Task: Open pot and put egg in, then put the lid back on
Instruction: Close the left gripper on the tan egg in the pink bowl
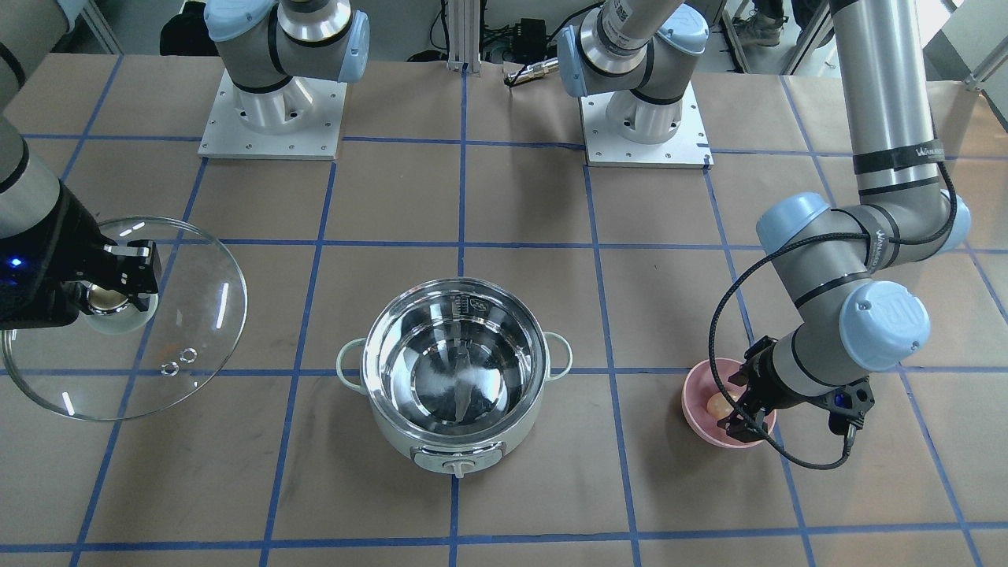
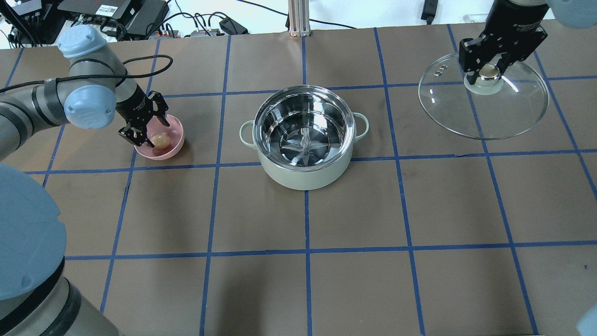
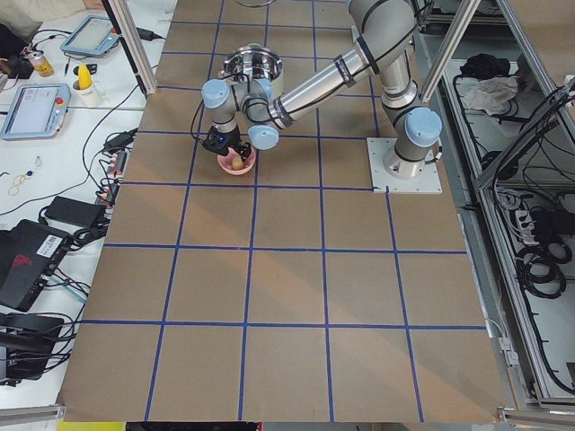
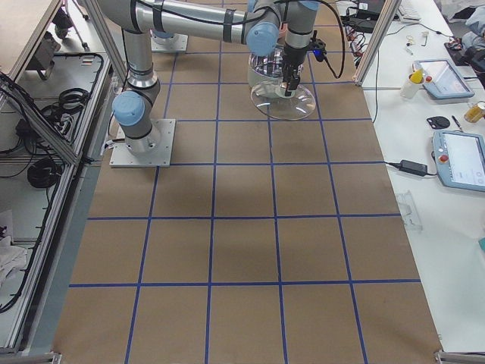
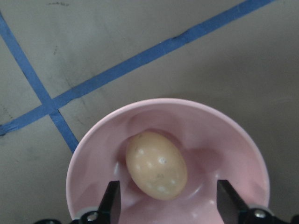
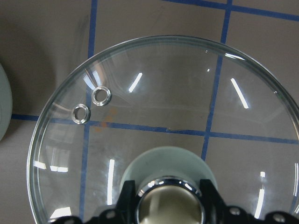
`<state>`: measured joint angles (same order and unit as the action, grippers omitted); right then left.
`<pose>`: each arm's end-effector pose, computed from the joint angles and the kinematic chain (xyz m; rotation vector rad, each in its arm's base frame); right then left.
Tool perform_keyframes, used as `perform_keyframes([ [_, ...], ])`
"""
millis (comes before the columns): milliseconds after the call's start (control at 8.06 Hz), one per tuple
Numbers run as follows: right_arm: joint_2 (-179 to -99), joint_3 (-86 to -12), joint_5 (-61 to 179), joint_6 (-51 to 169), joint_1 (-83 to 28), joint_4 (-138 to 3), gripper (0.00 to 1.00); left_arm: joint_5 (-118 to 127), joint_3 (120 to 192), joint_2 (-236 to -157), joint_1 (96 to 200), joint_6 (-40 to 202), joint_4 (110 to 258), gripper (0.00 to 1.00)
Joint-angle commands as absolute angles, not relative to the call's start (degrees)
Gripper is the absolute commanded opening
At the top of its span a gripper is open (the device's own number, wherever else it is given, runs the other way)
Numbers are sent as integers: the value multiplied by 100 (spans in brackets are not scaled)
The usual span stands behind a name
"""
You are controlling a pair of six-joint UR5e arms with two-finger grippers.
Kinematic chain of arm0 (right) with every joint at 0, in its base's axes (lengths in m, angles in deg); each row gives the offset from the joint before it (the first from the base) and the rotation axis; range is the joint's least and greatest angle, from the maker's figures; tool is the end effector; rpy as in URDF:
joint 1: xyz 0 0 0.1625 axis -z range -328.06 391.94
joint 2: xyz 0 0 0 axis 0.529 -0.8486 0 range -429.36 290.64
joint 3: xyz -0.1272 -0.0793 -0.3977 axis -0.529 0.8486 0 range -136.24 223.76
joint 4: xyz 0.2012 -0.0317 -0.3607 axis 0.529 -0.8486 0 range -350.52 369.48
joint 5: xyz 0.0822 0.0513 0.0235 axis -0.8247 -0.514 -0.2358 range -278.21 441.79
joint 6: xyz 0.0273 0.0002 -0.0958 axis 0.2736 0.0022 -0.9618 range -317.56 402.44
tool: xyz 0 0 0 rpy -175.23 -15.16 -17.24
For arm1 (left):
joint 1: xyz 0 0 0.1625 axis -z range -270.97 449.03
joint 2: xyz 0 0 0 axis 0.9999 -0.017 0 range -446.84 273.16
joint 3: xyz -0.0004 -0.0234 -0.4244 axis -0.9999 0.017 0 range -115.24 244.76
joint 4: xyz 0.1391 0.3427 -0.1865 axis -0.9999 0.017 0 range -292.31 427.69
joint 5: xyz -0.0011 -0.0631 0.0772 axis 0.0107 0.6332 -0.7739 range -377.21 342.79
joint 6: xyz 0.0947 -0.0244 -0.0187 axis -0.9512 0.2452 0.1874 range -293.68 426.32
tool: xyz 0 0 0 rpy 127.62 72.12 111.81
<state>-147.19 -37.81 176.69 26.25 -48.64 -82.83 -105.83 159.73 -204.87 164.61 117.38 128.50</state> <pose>0.0284 -0.5907 0.4507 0.1827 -3.0576 -0.0664 0.0234 -0.6357 0.2181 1.6977 -2.6385 -0.1109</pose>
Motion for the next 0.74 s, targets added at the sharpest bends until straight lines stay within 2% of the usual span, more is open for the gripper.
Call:
perform_keyframes([
  [0, -14723, -3824, 17653, 2548, -4805, -8290, 3, -10607, 15977, -20497, 16461, 11747, 12843, 76],
  [620, -14723, -3833, 17653, 2530, -4787, -8290, 1, -10616, 15977, -20672, 16461, 11773, 12834, 78],
])
